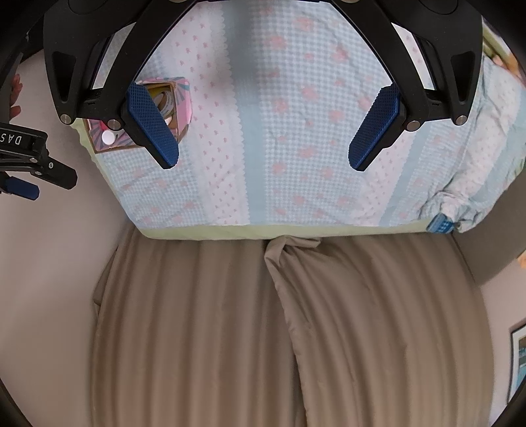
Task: Organize rigid objects
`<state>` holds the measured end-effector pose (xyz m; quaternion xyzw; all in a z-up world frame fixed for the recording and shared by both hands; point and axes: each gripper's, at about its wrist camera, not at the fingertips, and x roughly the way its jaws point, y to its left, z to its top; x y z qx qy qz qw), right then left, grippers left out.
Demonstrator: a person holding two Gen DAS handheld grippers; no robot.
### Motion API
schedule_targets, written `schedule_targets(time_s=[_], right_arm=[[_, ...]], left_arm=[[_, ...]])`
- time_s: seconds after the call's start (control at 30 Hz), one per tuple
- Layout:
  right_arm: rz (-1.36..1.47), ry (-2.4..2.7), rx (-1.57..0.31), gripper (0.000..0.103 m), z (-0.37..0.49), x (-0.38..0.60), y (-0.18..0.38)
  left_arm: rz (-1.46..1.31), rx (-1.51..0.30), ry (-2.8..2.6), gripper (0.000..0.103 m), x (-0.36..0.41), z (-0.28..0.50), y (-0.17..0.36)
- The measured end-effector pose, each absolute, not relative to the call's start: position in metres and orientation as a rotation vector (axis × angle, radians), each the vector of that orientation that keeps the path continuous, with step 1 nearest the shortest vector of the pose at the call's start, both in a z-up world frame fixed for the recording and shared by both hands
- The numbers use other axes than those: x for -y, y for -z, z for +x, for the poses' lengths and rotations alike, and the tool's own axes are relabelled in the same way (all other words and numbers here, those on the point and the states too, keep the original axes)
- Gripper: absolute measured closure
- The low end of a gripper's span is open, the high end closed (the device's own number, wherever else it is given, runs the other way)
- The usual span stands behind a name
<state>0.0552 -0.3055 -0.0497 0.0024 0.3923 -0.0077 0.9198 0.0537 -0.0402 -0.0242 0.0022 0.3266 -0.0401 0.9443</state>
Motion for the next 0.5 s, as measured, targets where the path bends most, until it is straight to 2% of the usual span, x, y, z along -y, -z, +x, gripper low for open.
schedule_targets(time_s=[0.5], right_arm=[[-0.004,0.022,-0.832,0.002,0.0587,0.3007,0.0528]], left_arm=[[0.000,-0.621,0.036,0.000,0.0337,0.0519,0.0259]])
